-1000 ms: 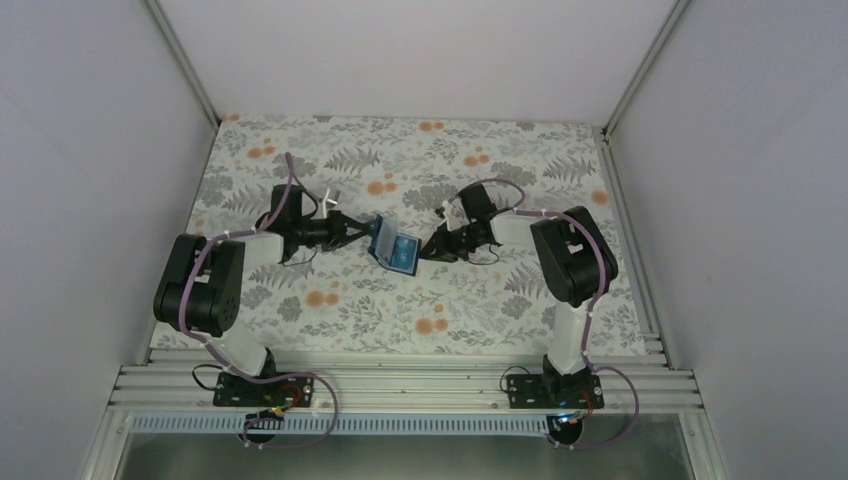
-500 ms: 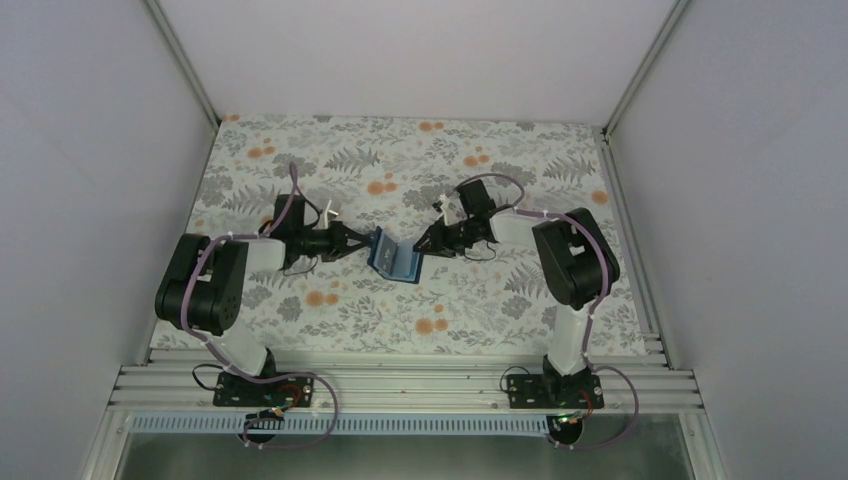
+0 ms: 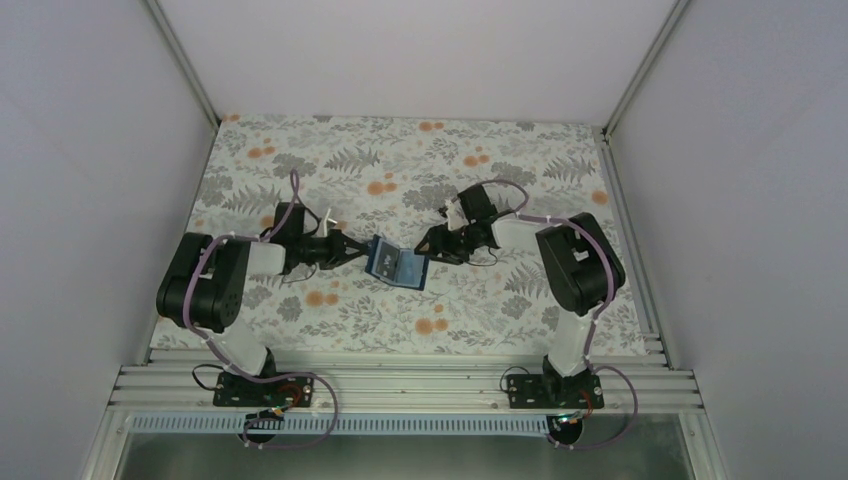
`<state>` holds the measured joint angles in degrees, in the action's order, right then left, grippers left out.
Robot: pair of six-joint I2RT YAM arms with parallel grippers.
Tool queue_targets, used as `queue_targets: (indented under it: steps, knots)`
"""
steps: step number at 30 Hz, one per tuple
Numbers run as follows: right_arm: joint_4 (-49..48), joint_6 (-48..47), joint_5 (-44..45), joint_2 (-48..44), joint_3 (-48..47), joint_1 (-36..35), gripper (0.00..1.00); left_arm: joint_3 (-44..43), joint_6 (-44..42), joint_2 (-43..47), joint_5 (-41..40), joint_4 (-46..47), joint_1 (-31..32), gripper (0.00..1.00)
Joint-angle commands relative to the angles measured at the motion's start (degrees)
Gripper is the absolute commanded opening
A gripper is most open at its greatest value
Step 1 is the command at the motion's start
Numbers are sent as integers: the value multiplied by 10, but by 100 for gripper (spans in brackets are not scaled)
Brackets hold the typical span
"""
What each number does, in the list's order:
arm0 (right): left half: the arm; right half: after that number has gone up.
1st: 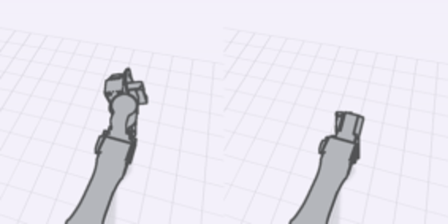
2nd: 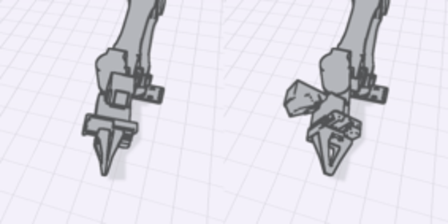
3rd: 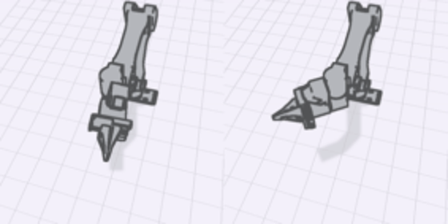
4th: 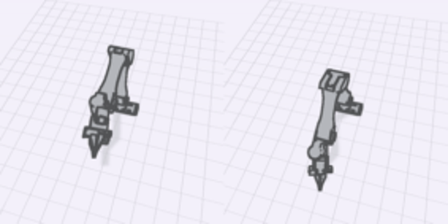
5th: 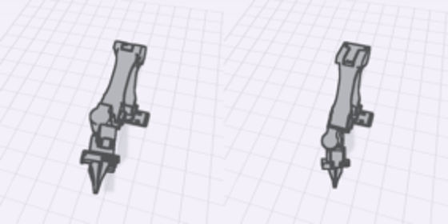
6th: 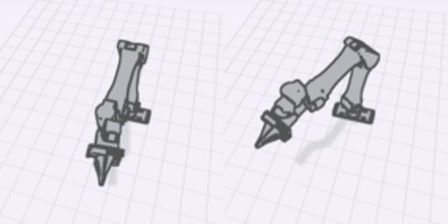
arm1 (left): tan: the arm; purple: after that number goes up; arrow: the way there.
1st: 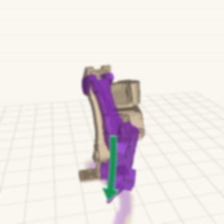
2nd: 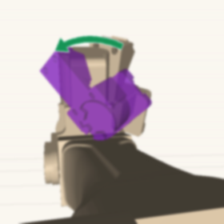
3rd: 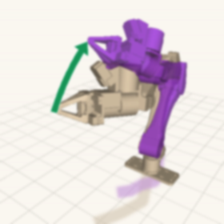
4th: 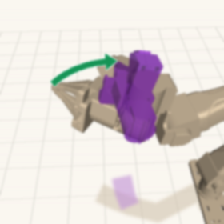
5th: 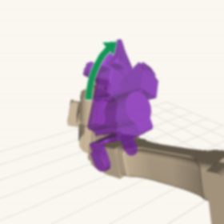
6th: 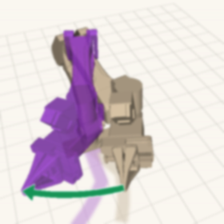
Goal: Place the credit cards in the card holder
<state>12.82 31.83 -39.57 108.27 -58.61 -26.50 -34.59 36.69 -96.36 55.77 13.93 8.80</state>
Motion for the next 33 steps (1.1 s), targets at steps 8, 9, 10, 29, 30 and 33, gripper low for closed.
queue_targets:
  steps: [8,9,10,29,30,33]
  knots:
    - [-86,58,-90,26,17,-14,54,22,-26,-23,-1,14,2,4]
    - [-87,58,-96,18,14,-14,54,23,-25,-25,-1,16,2,4]
    - [-86,58,-104,12,12,-15,54,25,-24,-26,-1,18,2,3]
    - [-52,71,-112,-31,-42,-70,52,37,9,-36,-15,56,13,3]
    - [-52,72,-110,-28,-44,-73,52,37,12,-38,-16,60,14,3]
    - [-54,74,-107,-18,-51,-81,52,39,24,-40,-18,74,19,3]
